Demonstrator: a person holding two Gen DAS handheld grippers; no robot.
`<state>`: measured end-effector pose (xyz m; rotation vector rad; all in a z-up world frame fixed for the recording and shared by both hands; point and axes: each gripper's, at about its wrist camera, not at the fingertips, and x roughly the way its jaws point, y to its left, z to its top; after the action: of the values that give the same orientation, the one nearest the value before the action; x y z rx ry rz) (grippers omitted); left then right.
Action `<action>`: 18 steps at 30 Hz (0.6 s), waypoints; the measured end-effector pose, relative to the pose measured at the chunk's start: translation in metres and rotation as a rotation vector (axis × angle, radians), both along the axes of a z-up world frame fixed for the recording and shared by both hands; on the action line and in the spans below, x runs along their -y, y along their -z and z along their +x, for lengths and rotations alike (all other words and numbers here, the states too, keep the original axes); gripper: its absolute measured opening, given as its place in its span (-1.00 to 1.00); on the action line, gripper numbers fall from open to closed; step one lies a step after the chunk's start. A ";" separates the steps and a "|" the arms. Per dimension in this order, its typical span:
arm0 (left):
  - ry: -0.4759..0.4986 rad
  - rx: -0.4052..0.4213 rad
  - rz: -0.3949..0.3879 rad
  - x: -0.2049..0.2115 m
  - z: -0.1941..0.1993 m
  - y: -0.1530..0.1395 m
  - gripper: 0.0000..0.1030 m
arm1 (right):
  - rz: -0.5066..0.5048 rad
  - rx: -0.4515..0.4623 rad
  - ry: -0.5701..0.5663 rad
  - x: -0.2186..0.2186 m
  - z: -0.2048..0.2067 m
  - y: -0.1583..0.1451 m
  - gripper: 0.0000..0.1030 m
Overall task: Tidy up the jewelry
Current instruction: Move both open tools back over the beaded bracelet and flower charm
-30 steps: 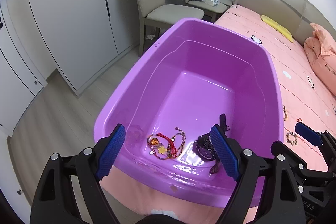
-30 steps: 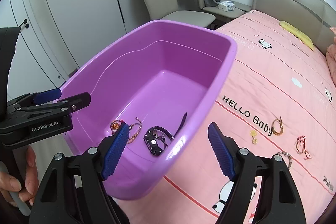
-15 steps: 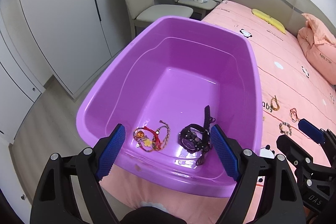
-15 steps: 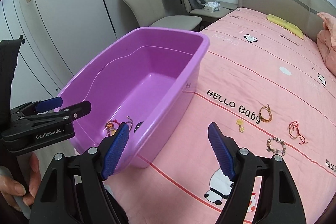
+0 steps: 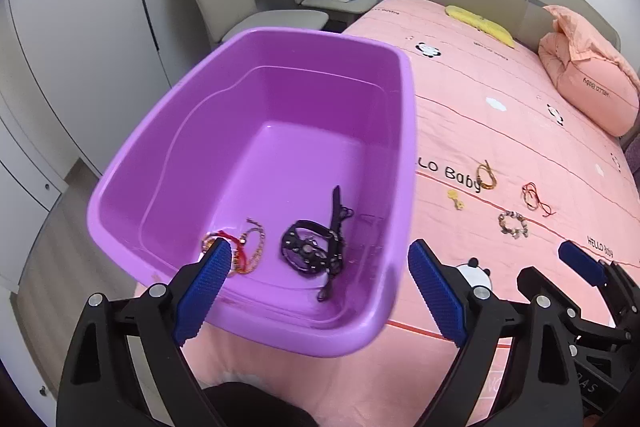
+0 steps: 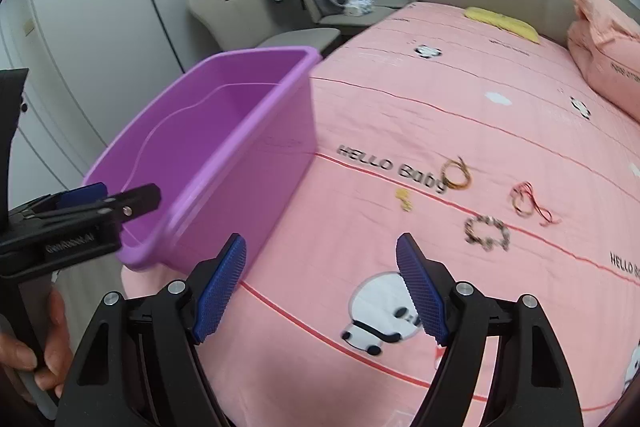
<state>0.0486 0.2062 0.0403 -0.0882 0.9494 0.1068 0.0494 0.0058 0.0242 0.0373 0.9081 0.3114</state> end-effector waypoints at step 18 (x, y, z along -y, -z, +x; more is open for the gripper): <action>0.047 0.012 0.056 0.083 0.012 0.032 0.84 | -0.045 -0.033 0.274 0.136 -0.034 0.051 0.44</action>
<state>0.0607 0.1232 0.0080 -0.0147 0.9350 0.0892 0.0154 -0.1300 -0.0268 0.1250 0.9300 0.0354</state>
